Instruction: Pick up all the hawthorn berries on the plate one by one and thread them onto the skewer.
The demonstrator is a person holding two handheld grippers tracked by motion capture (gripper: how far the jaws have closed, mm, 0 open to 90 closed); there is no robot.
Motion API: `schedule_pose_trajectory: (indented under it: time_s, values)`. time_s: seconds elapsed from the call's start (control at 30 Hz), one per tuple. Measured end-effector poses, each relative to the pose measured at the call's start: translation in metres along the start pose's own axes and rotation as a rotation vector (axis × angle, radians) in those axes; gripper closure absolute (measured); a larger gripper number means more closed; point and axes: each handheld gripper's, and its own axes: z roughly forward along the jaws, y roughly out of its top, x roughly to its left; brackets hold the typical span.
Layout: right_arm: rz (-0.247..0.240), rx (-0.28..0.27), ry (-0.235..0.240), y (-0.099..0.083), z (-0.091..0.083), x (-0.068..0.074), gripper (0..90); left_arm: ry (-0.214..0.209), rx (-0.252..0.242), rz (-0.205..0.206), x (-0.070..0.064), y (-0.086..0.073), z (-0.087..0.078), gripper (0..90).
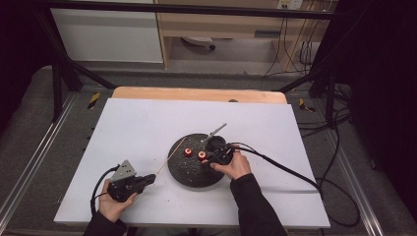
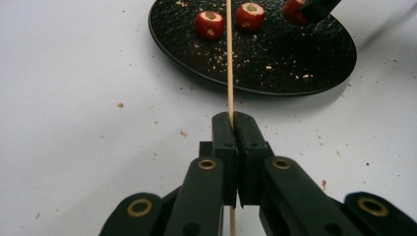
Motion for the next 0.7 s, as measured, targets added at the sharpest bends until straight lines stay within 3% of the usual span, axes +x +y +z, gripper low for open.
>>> schedule_pose_trajectory:
  time_s: [0.3, 0.7]
  values:
    - [0.090, -0.134, 0.002, -0.010, -0.021, -0.005, 60.8, -0.003, -0.004, 0.002, -0.003, 0.001, 0.001, 88.2]
    - [0.211, -0.396, 0.016, -0.040, -0.030, -0.012, 60.9, 0.000, -0.010, 0.004, -0.007, 0.002, 0.004, 88.2]
